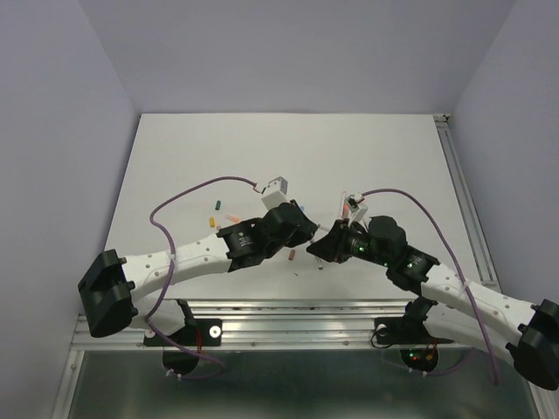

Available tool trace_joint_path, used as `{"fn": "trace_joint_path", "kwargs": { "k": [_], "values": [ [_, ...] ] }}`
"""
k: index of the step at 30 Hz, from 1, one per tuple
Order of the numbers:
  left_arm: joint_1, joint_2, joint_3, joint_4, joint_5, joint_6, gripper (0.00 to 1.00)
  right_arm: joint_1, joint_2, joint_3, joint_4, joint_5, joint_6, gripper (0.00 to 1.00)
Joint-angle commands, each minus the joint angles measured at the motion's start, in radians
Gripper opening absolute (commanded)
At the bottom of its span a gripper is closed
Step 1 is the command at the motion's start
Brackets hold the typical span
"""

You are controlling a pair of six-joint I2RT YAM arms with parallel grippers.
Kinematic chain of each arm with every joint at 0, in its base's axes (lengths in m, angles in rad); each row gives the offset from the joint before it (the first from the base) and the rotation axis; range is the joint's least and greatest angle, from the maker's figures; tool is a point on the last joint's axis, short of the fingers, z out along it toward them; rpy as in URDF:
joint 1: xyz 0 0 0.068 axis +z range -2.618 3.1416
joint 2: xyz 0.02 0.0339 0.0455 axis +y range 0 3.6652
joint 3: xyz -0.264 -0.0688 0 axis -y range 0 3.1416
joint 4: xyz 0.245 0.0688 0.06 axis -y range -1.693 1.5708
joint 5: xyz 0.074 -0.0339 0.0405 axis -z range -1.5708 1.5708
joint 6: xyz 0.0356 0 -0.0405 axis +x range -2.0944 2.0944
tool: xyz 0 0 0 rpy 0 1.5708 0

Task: Open the pen caps

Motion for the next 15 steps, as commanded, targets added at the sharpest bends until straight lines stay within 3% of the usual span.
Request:
{"fn": "trace_joint_path", "kwargs": {
  "k": [1, 3, 5, 8, 15],
  "values": [
    [0.001, 0.002, -0.003, 0.035, -0.011, -0.035, 0.0, 0.001, 0.044, 0.031, 0.085, -0.048, -0.015, 0.35],
    [0.002, 0.005, -0.003, 0.038, -0.013, -0.041, 0.0, 0.001, 0.06, 0.036, 0.092, -0.051, -0.016, 0.36],
    [0.001, 0.007, -0.001, 0.043, -0.02, -0.049, 0.0, 0.003, 0.078, 0.042, 0.105, -0.06, -0.013, 0.3],
    [0.001, 0.005, 0.002, 0.04, -0.071, -0.059, 0.0, 0.003, 0.07, 0.028, 0.111, -0.068, 0.002, 0.01],
    [0.08, 0.013, 0.014, 0.066, -0.26, -0.069, 0.0, 0.015, -0.038, -0.091, 0.05, -0.169, 0.091, 0.01]
  ]
}}
